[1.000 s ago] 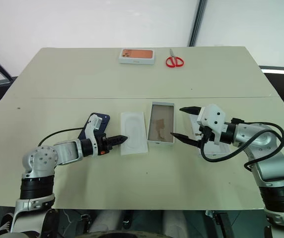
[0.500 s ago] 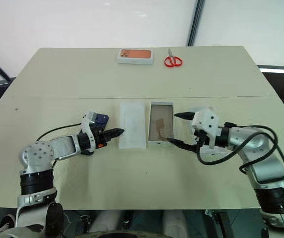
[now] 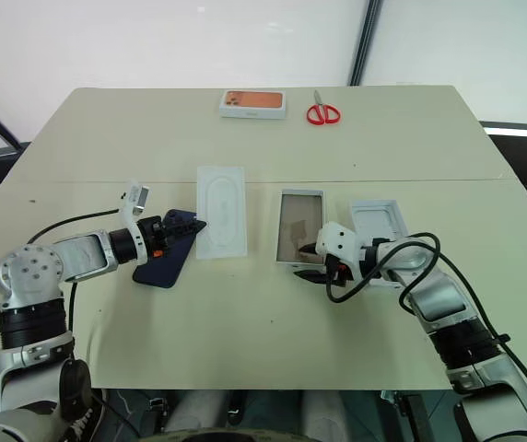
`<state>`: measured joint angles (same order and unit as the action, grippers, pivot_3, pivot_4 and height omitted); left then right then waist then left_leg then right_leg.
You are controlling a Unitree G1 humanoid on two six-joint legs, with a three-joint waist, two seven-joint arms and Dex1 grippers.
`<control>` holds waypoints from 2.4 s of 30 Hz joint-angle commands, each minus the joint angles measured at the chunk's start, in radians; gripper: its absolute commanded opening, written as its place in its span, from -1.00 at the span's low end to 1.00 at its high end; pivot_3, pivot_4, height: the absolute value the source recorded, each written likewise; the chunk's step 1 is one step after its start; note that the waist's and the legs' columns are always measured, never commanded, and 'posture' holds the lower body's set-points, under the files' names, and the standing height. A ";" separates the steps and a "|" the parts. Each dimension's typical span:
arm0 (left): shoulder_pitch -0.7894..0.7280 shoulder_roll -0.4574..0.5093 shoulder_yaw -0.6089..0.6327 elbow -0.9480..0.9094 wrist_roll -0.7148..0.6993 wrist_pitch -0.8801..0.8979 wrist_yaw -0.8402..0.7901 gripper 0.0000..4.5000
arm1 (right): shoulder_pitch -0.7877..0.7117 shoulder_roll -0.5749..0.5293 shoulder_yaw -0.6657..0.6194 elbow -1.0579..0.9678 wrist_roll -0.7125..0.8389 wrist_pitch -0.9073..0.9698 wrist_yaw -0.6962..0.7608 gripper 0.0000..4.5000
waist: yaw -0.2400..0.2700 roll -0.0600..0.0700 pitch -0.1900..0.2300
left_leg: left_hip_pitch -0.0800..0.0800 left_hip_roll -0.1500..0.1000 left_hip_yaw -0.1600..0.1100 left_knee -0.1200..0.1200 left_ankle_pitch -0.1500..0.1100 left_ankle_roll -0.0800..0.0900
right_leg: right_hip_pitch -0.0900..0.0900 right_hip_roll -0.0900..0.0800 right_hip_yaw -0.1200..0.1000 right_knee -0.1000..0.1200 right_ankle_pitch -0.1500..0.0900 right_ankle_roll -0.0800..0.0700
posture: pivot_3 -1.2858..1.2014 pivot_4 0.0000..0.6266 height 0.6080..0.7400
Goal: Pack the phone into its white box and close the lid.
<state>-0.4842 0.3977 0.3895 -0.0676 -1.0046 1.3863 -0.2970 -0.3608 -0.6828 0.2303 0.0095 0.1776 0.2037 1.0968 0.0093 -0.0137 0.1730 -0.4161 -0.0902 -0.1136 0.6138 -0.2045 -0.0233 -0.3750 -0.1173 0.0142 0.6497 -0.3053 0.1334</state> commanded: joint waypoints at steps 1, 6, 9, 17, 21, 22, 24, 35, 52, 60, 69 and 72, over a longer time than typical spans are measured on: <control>-0.005 -0.020 0.026 -0.035 -0.008 -0.042 0.020 -1.00 | -0.002 0.004 0.014 -0.032 -0.010 -0.015 0.019 -0.94 | 0.001 0.000 0.000 | 0.000 0.000 0.000 0.000 0.000 0.000 | 0.000 0.000 0.000 0.000 0.000 0.000 | 0.03 -0.52 1.00; -0.030 -0.047 0.057 -0.017 -0.047 -0.028 0.045 -1.00 | 0.022 0.027 0.047 -0.121 -0.025 -0.002 0.002 -0.97 | -0.001 0.000 0.000 | 0.000 0.000 0.000 0.000 0.000 0.000 | 0.000 0.000 0.000 0.000 0.000 0.000 | 0.03 -0.52 1.00; -0.038 -0.054 0.065 -0.010 -0.065 -0.011 0.056 -1.00 | 0.027 0.072 0.052 -0.181 -0.030 0.007 -0.046 -0.97 | -0.005 0.000 0.000 | 0.000 0.000 0.000 -0.001 0.000 0.000 | -0.001 0.000 0.000 0.000 0.000 0.000 | 0.03 -0.52 1.00; -0.041 -0.083 0.039 -0.021 -0.084 -0.029 0.063 -1.00 | 0.055 0.137 0.091 -0.287 -0.022 0.133 -0.111 -0.97 | 0.000 0.000 0.000 | 0.000 0.000 -0.001 0.000 0.000 -0.001 | -0.001 0.000 0.000 0.000 0.000 0.000 | 0.03 -0.52 1.00; -0.042 -0.107 0.033 -0.021 -0.081 -0.033 0.075 -1.00 | 0.060 0.143 0.083 -0.300 0.016 0.184 -0.103 -0.39 | 0.001 0.000 0.000 | 0.000 0.000 -0.001 0.000 0.000 -0.001 | 0.000 0.000 0.000 0.000 0.000 0.000 | 0.03 -0.52 1.00; -0.041 -0.111 0.030 -0.022 -0.078 -0.035 0.076 -1.00 | 0.059 0.143 0.080 -0.302 0.018 0.192 -0.108 -0.18 | 0.000 0.000 0.000 | 0.000 0.000 -0.001 0.000 0.000 -0.001 | 0.000 0.000 0.000 0.000 0.000 0.000 | 0.03 -0.52 1.00; -0.033 -0.123 0.017 -0.032 -0.078 -0.033 0.078 -1.00 | 0.062 0.127 0.071 -0.307 -0.016 0.145 -0.127 0.25 | 0.000 0.000 0.000 | 0.000 0.000 -0.001 0.000 0.000 -0.001 | -0.001 0.000 0.000 0.000 0.000 0.000 | 0.03 -0.52 1.00; 0.043 -0.173 -0.091 -0.079 -0.028 -0.054 0.082 -1.00 | 0.234 -0.099 -0.356 -0.362 0.202 0.127 -0.021 0.25 | 0.018 0.000 0.001 | -0.004 -0.002 -0.001 0.001 -0.001 0.002 | 0.000 -0.001 0.000 -0.003 0.000 0.001 | 0.03 -0.52 1.00; 0.052 -0.237 -0.154 -0.073 0.022 -0.061 0.117 -1.00 | 0.173 -0.066 -0.325 -0.258 0.161 0.032 -0.089 0.25 | 0.004 -0.002 0.001 | -0.003 0.000 0.000 0.002 0.000 0.001 | -0.001 -0.001 0.000 -0.002 0.000 0.001 | 0.03 -0.52 1.00; 0.052 -0.220 -0.179 -0.080 0.018 -0.044 0.093 -1.00 | 0.175 -0.066 -0.315 -0.236 0.140 -0.007 -0.102 0.25 | 0.003 -0.002 0.001 | -0.003 0.000 0.000 0.001 0.000 0.001 | -0.001 0.000 0.000 -0.002 0.000 0.001 | 0.03 -0.52 1.00; 0.022 -0.205 -0.178 -0.092 0.017 -0.034 0.080 0.72 | 0.149 -0.053 -0.287 -0.212 0.137 -0.022 -0.104 0.27 | 0.003 -0.002 0.001 | -0.003 0.000 0.000 0.001 0.000 0.001 | -0.001 0.000 0.000 -0.001 0.000 0.001 | 0.03 -0.52 1.00; 0.018 -0.202 -0.184 -0.104 0.021 -0.038 0.084 0.99 | 0.141 -0.049 -0.282 -0.205 0.133 -0.026 -0.105 0.27 | 0.003 -0.002 0.001 | -0.003 0.000 0.000 0.002 0.000 0.001 | -0.001 0.000 0.000 -0.001 0.000 0.001 | 0.03 -0.52 1.00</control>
<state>-0.4546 0.1875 0.2083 -0.1413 -0.9855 1.3479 -0.2152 -0.2056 -0.7360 -0.0455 -0.1893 0.3085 0.1979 0.9964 0.0123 -0.0157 0.1741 -0.4191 -0.0905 -0.1135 0.6153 -0.2047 -0.0227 -0.3759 -0.1175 0.0140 0.6483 -0.3049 0.1344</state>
